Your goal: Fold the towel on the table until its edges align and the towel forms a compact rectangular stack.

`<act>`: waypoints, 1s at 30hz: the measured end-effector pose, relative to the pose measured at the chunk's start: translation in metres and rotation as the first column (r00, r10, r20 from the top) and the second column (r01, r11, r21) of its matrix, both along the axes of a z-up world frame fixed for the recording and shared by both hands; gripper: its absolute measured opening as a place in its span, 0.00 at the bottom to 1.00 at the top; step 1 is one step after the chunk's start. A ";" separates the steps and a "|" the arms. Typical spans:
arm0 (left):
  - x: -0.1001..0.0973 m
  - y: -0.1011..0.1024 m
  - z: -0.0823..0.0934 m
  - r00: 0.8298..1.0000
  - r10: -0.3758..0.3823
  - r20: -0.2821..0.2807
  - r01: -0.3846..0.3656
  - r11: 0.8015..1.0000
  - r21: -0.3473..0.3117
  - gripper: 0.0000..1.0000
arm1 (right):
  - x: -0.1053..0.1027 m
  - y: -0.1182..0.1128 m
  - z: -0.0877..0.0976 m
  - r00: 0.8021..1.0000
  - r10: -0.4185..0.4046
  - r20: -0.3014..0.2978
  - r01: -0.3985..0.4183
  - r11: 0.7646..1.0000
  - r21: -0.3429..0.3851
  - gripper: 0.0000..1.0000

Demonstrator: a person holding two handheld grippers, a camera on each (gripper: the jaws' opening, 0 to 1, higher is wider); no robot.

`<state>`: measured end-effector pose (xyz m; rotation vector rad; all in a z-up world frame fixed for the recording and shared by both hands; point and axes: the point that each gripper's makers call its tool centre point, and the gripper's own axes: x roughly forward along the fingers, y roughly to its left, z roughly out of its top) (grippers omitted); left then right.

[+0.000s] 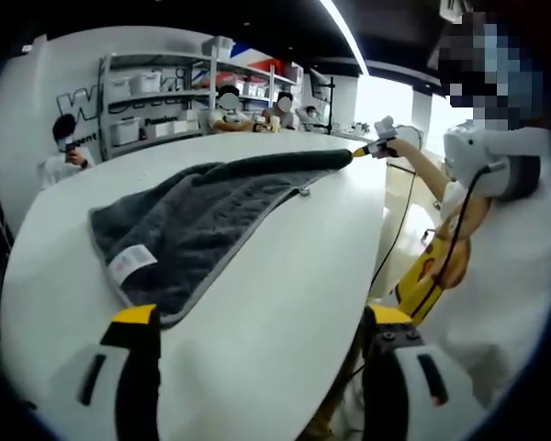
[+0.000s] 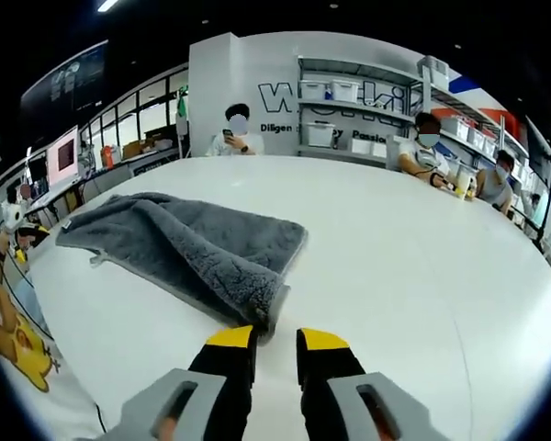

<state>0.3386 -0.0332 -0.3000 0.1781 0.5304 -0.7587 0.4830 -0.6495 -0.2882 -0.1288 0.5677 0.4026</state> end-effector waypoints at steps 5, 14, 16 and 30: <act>0.001 -0.001 0.000 1.000 -0.003 0.000 0.003 1.000 -0.002 0.96 | -0.012 0.007 0.004 1.000 0.022 0.013 -0.022 1.000 -0.007 0.29; 0.003 -0.001 0.000 1.000 -0.003 0.007 0.003 1.000 -0.006 0.96 | -0.047 0.041 0.014 0.994 0.110 0.028 -0.109 0.994 -0.029 0.42; 0.003 0.000 0.001 1.000 -0.005 0.009 0.005 1.000 -0.005 0.96 | -0.054 0.054 0.015 0.991 0.133 0.032 -0.132 0.991 -0.022 0.44; -0.004 0.005 0.005 1.000 0.004 0.029 -0.004 1.000 -0.005 0.97 | -0.099 0.104 0.014 0.957 0.291 0.021 -0.291 0.957 -0.004 0.64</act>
